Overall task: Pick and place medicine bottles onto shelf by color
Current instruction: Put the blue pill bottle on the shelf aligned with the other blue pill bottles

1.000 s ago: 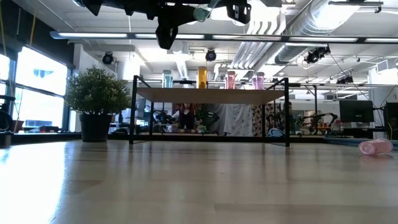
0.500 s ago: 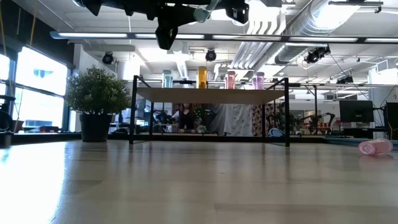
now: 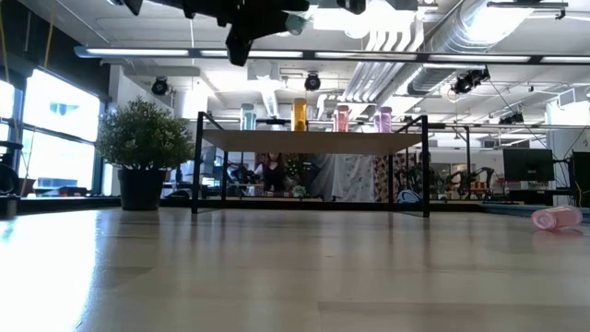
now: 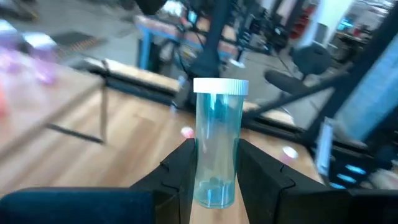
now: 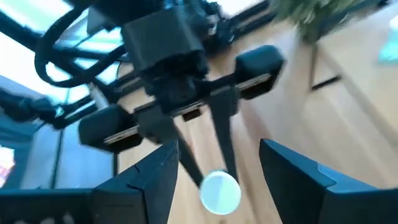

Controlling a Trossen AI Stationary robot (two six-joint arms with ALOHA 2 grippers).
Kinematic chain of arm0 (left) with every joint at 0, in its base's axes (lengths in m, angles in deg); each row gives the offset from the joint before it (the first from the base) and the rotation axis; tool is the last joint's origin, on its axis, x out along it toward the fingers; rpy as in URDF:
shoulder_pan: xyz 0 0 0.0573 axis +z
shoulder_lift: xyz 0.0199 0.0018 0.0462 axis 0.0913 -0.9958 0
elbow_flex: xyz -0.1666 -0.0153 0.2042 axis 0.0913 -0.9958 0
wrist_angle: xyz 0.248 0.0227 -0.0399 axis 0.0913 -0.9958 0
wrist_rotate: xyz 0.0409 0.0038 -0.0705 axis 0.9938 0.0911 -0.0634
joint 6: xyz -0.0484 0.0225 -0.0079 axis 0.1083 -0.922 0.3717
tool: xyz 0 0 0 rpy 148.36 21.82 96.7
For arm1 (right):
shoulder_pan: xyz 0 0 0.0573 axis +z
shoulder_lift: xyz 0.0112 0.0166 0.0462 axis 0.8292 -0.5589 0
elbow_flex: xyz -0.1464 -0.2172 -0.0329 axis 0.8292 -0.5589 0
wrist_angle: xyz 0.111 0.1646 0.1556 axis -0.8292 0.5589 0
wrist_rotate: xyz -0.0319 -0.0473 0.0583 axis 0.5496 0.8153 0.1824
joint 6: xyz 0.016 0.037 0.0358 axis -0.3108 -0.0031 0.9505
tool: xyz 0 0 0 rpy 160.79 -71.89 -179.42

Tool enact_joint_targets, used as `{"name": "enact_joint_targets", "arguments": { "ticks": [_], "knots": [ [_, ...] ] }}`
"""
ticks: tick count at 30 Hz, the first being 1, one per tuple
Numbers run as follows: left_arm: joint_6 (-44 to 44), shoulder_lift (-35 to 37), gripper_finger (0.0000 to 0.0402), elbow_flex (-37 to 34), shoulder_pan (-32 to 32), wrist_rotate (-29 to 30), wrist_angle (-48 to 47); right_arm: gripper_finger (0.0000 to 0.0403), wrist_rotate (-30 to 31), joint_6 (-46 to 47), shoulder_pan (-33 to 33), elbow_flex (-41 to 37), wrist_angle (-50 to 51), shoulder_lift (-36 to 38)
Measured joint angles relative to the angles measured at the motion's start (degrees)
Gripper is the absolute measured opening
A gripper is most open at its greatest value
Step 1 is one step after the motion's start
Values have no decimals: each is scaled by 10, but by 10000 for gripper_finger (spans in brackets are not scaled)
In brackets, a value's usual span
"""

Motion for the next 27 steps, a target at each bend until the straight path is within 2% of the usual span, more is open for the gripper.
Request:
{"name": "enact_joint_targets", "arguments": {
  "ticks": [9, 13, 17, 20, 27],
  "knots": [
    [-64, 64, 93, 0, -4, 161, -14, 216, 101, -34, -42, 108, 61, -1],
    [-72, 86, 93, -4, -17, 269, -34, 216, 112, -64, -66, 164, 93, 0],
    [-63, 105, 93, -41, -32, 375, -16, 216, 112, -111, -93, 219, 131, 0],
    [-63, 107, 93, -78, -42, 441, 39, 216, 113, -152, -116, 257, 160, 0],
    [-66, 83, 93, -159, -44, 534, 175, 216, 113, -214, -163, 319, 169, 0]
  ]
}}
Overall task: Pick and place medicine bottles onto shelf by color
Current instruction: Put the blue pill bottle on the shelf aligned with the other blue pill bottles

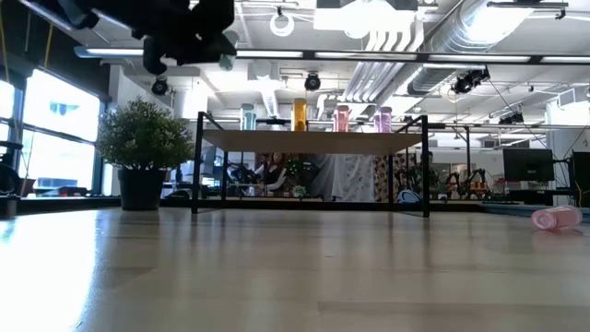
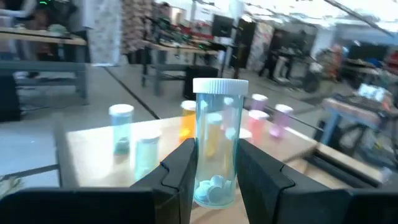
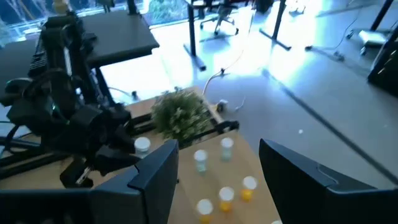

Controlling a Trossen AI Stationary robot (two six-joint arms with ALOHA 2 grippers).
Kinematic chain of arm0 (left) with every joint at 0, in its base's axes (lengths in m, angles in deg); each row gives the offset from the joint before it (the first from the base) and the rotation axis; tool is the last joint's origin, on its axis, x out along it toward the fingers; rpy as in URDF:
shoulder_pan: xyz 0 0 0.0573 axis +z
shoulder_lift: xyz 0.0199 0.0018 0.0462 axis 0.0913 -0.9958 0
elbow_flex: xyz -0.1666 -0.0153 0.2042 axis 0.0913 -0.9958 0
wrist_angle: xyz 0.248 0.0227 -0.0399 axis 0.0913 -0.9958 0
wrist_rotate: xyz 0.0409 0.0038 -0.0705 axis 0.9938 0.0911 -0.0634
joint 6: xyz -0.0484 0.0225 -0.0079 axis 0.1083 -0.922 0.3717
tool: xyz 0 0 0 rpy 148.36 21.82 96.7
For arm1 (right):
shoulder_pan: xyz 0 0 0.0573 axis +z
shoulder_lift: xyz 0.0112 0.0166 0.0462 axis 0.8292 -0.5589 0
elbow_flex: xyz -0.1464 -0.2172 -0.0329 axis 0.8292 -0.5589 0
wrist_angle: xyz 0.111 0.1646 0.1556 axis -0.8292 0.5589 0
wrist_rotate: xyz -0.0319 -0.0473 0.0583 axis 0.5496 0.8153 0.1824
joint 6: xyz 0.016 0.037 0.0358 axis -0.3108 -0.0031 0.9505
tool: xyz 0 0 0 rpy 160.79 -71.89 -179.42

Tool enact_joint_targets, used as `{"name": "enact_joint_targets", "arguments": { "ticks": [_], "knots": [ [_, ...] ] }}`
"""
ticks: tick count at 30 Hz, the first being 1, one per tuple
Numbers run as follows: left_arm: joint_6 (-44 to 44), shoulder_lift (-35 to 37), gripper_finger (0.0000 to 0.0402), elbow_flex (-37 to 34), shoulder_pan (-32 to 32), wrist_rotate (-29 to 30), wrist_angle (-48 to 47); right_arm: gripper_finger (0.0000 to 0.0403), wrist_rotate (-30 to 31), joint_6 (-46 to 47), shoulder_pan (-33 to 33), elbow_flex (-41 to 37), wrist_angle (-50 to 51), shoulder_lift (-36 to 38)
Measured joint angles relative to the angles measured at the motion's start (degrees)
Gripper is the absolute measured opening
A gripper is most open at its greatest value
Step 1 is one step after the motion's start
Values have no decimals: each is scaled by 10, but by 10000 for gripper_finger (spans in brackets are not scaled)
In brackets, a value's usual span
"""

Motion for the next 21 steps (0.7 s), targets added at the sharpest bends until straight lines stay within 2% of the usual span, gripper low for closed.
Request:
{"name": "enact_joint_targets", "arguments": {
  "ticks": [4, 14, 19, 21],
  "knots": [
    [-28, -45, 93, -22, 4, 16, 71, 216, 0, -13, -18, 16, 5, 0],
    [-57, -204, 93, -25, 31, 59, 232, 216, -2, -13, -46, 15, 34, -5],
    [-149, -255, 93, -25, 38, 56, 384, 216, -2, -13, -55, 15, 32, -6],
    [-174, -274, 93, -25, 48, 51, 416, 216, -2, -13, -59, 15, 32, -6]
  ]
}}
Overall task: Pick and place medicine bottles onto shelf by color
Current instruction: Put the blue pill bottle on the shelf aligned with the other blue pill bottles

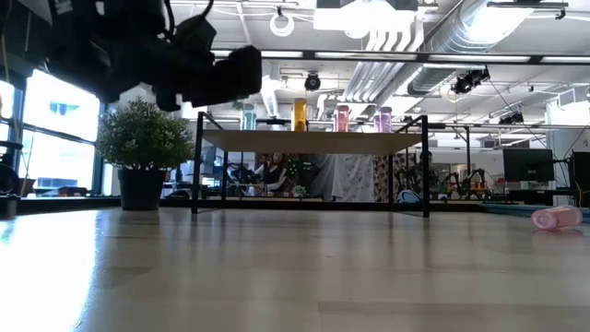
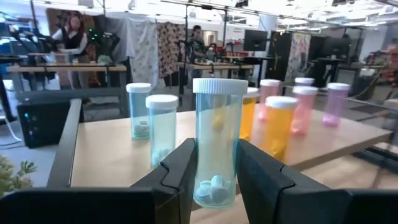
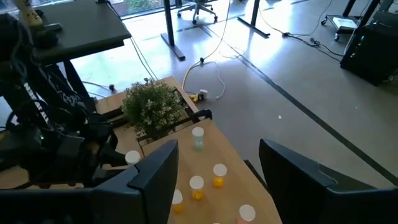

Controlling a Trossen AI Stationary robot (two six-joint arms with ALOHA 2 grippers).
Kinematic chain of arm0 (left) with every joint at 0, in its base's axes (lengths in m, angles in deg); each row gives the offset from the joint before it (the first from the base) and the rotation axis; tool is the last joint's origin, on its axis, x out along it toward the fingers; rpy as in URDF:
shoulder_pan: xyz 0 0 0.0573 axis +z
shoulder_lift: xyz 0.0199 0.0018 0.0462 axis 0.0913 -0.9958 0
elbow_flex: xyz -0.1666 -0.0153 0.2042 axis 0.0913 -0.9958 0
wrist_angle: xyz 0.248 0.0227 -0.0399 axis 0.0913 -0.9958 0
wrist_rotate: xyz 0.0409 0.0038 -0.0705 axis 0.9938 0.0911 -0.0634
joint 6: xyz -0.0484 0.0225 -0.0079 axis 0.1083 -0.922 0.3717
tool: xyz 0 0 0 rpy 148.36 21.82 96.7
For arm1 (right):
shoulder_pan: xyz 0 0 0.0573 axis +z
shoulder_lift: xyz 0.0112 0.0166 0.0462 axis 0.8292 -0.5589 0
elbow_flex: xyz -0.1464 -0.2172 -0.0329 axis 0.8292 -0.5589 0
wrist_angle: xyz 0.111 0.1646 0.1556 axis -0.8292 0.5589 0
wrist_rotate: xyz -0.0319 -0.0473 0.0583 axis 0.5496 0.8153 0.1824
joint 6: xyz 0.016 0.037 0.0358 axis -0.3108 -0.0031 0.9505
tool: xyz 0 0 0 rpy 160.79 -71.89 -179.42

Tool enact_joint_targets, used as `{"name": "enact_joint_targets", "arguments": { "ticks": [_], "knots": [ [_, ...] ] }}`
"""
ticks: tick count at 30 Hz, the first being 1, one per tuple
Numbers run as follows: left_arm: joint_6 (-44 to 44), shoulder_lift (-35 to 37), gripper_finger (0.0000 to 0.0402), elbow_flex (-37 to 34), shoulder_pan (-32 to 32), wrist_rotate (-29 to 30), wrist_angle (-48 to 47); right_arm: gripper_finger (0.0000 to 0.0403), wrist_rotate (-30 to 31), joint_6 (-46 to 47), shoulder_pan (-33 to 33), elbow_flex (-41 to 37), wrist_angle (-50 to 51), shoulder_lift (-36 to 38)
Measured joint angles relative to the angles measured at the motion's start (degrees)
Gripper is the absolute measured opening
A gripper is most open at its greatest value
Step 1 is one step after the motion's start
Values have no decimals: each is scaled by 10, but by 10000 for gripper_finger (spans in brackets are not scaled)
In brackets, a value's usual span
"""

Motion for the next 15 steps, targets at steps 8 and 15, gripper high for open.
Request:
{"name": "enact_joint_targets", "arguments": {
  "ticks": [8, 15],
  "knots": [
    [36, -46, 93, 0, 44, -42, 30, 216, 0, 1, -7, 0, 0, 0],
    [-10, -45, 93, 15, 59, -42, 30, 216, 0, 0, -7, 0, -1, 0]
  ]
}}
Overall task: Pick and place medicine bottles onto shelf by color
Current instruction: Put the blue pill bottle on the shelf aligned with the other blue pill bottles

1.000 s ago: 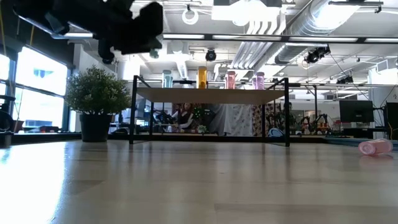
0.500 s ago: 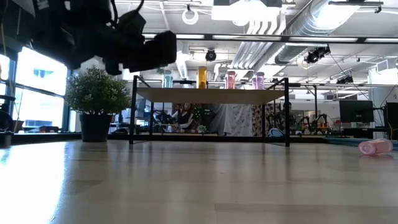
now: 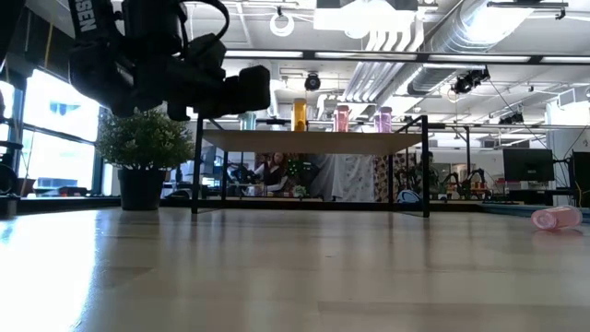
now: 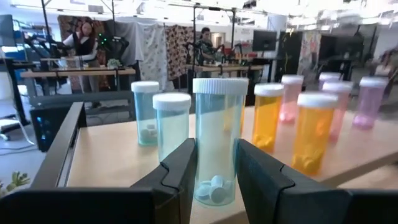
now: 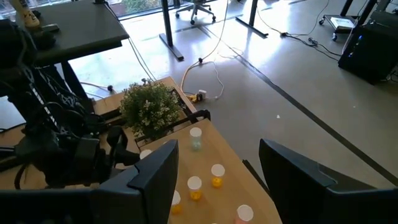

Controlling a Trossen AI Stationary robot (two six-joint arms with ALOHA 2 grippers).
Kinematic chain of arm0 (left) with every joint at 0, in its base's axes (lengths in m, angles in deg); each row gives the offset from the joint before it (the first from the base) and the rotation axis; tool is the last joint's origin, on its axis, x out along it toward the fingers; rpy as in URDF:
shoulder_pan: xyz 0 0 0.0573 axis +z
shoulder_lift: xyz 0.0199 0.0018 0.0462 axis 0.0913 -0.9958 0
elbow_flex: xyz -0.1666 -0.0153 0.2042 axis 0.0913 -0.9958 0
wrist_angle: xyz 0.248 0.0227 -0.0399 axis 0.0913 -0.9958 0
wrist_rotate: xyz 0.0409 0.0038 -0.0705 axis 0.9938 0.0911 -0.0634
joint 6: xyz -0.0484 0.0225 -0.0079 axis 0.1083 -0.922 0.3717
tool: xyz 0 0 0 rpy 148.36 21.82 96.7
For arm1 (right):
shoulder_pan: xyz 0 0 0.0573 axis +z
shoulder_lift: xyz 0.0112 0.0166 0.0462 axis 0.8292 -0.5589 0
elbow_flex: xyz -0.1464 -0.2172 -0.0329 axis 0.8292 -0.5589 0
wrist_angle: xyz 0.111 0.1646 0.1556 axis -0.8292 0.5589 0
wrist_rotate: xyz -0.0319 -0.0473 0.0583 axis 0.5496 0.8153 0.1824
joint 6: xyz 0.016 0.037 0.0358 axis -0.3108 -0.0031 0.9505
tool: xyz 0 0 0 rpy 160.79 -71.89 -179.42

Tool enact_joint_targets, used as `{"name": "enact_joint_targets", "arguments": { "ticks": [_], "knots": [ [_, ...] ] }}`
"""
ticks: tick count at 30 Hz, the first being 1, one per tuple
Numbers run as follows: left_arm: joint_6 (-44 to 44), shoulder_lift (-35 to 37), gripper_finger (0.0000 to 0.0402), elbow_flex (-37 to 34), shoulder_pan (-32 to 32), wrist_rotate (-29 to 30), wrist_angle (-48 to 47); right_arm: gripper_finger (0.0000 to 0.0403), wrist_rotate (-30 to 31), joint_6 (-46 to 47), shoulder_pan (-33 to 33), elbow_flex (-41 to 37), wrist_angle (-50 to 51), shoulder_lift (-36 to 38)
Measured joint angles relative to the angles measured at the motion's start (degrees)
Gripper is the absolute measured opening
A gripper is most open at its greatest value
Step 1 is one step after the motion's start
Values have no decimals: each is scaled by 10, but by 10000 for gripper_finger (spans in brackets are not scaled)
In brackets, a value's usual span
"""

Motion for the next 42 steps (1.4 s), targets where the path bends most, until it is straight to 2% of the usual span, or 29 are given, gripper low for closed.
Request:
{"name": "enact_joint_targets", "arguments": {
  "ticks": [10, 17, 42],
  "knots": [
    [11, 0, 93, 2, 13, 15, -34, 216, 0, 0, 0, 0, 0, 0],
    [68, 1, 93, 2, 24, 11, -75, 216, 0, 0, 0, 0, 0, 0],
    [98, 1, 102, 2, 23, 9, -80, 216, 0, 0, 0, 0, 2, 0]
  ]
}}
